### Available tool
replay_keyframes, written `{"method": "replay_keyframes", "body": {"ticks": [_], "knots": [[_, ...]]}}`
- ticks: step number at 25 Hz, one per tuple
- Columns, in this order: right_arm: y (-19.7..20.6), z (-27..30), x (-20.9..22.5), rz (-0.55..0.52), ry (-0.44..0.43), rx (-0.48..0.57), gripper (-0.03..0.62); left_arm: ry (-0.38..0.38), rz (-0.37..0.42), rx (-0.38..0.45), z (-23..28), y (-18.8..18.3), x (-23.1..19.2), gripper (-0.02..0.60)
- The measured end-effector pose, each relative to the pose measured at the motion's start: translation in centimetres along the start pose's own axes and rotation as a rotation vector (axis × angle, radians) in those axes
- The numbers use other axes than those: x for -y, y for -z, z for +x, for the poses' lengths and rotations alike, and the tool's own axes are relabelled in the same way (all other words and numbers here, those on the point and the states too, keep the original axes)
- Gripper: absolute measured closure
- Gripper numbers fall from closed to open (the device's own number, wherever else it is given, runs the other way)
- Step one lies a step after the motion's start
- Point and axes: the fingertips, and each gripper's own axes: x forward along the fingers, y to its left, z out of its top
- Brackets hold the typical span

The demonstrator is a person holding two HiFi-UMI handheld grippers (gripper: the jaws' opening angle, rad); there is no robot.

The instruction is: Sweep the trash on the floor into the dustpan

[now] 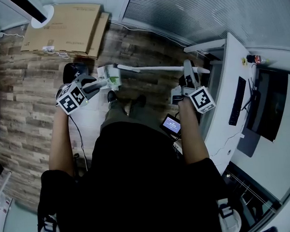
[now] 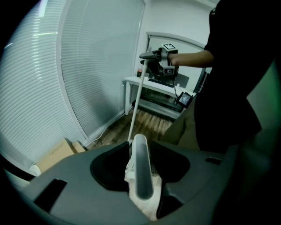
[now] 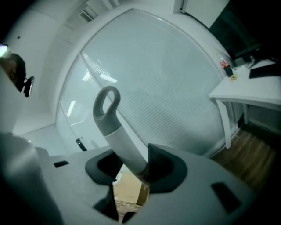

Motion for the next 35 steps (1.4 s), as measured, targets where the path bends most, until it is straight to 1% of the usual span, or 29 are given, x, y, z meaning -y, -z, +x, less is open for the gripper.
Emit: {"method": "replay_keyframes", "body": {"ticks": [3, 5, 6, 8, 11, 12, 14, 16, 18, 21, 24, 27, 30, 35], "knots": [[-1.3, -0.4, -2.9, -0.168, -0.110, -0.005, 0.436, -0.076, -0.016, 0.114, -2.9, -3.1, -1.2, 0.437], [-2.2, -1.1, -4.4, -0.273, -0.169, -0.010, 0.447, -0.135, -0.040, 0.231, -5.1, -5.7, -1.9, 0.444], [-2.7, -1.5, -5.1, -0.320, -0.196, -0.007, 0.453, -0.159, -0.065, 0.310, -6.4, -7.2, -2.2, 0.453], [-3.8, -2.7, -6.3, -0.402, -0.246, 0.006, 0.467, -0.193, -0.141, 0.497, -9.1, -10.2, -2.3, 0.482], [-5.3, -5.0, -7.9, -0.496, -0.333, 0.029, 0.485, -0.244, -0.256, 0.770, -13.8, -14.1, -1.9, 0.579], [-5.8, -6.0, -8.4, -0.521, -0.365, 0.038, 0.491, -0.269, -0.279, 0.850, -15.3, -15.1, -1.6, 0.586], [-6.7, -8.3, -9.3, -0.554, -0.427, 0.061, 0.498, -0.338, -0.300, 0.975, -17.8, -16.7, -0.5, 0.586], [-7.7, -10.8, -9.9, -0.565, -0.477, 0.092, 0.502, -0.418, -0.297, 1.050, -19.7, -17.9, 1.1, 0.586], [-8.5, -13.2, -10.5, -0.563, -0.517, 0.126, 0.505, -0.493, -0.288, 1.090, -21.1, -18.9, 3.0, 0.586], [-9.1, -17.1, -11.0, -0.565, -0.556, 0.161, 0.507, -0.595, -0.282, 1.124, -22.0, -20.1, 6.7, 0.586], [-9.3, -20.7, -11.0, -0.590, -0.582, 0.191, 0.513, -0.654, -0.286, 1.143, -21.8, -20.9, 10.7, 0.586], [-8.8, -24.0, -11.2, -0.623, -0.627, 0.202, 0.519, -0.663, -0.293, 1.143, -21.0, -21.3, 14.8, 0.587], [-8.4, -27.0, -10.9, -0.623, -0.666, 0.215, 0.520, -0.665, -0.282, 1.132, -20.4, -22.0, 18.9, 0.586], [-7.6, -30.8, -9.0, -0.613, -0.667, 0.218, 0.521, -0.638, -0.267, 1.095, -18.3, -23.1, 24.3, 0.588]]}}
